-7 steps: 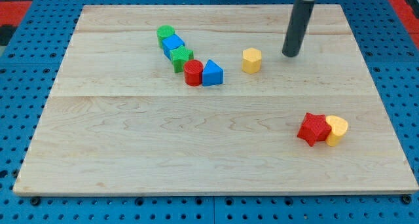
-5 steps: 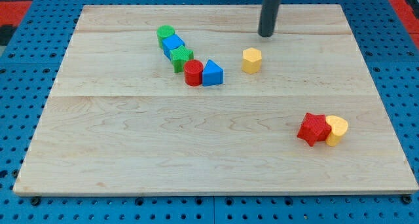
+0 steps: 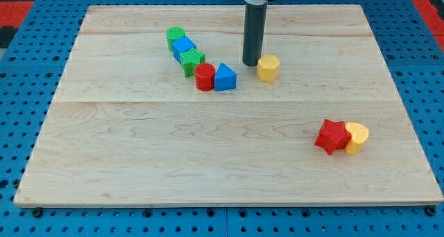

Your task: Drag the yellow hexagon towards the yellow heart and the red star

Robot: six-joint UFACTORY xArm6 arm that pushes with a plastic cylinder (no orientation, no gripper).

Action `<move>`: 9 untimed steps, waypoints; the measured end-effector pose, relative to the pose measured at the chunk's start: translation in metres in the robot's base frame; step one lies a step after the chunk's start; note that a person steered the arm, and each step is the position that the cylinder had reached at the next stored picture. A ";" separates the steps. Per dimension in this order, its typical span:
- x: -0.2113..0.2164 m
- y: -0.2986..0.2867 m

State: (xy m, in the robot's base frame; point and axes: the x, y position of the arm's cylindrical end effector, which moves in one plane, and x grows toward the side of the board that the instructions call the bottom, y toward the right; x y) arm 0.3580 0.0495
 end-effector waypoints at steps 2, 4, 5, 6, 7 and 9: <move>-0.003 0.028; 0.007 0.049; 0.020 0.050; 0.032 0.055; 0.033 0.074; 0.062 0.085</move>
